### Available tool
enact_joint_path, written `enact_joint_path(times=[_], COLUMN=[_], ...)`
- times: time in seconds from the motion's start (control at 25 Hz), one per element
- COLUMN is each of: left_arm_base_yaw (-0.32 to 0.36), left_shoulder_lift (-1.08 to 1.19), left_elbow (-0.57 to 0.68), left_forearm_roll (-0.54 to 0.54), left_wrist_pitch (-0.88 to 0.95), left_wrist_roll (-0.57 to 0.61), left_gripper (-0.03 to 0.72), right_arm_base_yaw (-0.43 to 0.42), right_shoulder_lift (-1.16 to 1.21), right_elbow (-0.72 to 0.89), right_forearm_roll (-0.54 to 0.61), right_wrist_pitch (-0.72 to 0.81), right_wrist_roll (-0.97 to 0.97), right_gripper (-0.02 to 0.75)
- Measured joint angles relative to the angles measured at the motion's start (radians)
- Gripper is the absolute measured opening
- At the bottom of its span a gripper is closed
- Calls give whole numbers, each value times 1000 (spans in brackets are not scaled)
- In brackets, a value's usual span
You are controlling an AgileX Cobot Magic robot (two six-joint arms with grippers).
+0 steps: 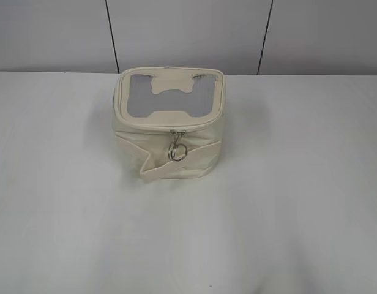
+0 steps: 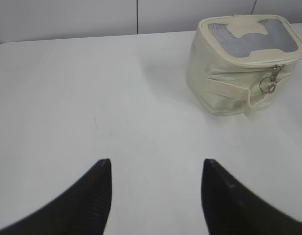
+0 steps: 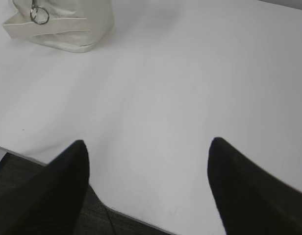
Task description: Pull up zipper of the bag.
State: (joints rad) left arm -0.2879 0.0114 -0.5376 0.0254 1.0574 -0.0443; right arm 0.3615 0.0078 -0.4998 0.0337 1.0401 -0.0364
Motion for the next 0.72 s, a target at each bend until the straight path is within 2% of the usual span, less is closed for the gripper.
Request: enact_joint_path(times=[0.64,0.72], left_arm_base_yaw=[1,11], left_shoulder_lift=[0,0], left_elbow=[0,0], left_forearm_roll=[1,1], left_wrist_pitch=[-1,-1], left_wrist_roll=[0,1], left_gripper=[405,397], right_arm_base_yaw=[-1,-26], right_shoulder_lift=[-14,-14], right_elbow=[1,1], right_forearm_roll=[15,15], right_wrist_pitch=[0,0], right_wrist_roll=[23,24], right_gripper=[579,579])
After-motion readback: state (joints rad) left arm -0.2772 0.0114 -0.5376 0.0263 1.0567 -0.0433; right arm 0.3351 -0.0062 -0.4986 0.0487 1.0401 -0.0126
